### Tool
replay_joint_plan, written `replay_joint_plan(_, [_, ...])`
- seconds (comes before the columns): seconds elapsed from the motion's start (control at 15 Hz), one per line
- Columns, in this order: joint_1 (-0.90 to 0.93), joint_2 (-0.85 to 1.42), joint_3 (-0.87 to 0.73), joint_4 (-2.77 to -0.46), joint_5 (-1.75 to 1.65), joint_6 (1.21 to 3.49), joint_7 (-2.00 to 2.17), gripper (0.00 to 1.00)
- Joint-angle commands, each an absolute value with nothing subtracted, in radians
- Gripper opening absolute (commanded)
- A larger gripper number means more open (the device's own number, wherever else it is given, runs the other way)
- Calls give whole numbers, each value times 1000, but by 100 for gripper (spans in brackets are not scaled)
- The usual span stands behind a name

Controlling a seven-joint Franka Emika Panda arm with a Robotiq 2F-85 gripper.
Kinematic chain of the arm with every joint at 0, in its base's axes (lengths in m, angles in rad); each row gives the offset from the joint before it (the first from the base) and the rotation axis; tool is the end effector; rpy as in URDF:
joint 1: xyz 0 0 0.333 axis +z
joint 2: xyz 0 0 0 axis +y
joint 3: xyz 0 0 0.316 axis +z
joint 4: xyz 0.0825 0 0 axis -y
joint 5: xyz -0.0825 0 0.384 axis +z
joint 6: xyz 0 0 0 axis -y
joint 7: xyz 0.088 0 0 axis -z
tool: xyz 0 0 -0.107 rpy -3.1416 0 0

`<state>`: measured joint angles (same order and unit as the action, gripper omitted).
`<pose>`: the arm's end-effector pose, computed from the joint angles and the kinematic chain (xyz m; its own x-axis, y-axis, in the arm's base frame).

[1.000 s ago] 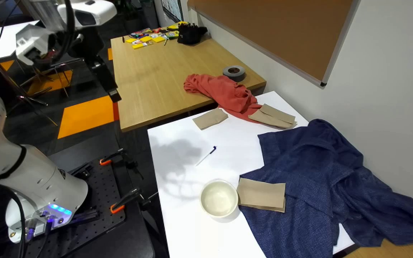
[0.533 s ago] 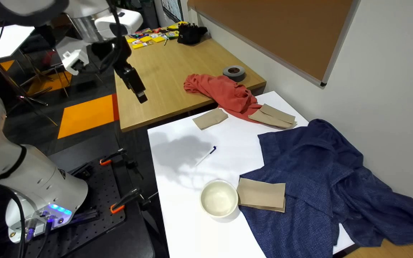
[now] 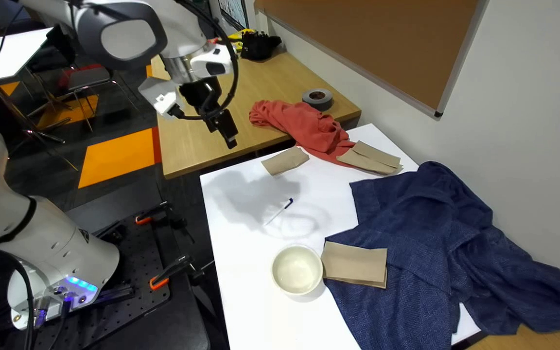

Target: Put the pen in the bowl

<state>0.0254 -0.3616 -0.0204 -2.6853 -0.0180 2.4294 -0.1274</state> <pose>0.4008 0.0023 0.3582 0.9838 0.1460 0.1038 0.1448 -0.9893 0.0193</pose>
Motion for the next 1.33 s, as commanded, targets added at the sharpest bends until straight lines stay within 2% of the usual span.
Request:
replay_joint_plan(0.0, [32,-194,-28,-2590,-1,2484,-147,100])
replay_joint_plan(0.53, [7,54,-33,-2439,24,2538,-188,100])
replay_joint_plan(1.27, [-8,115,-23,-2419,28,2571,-207,100])
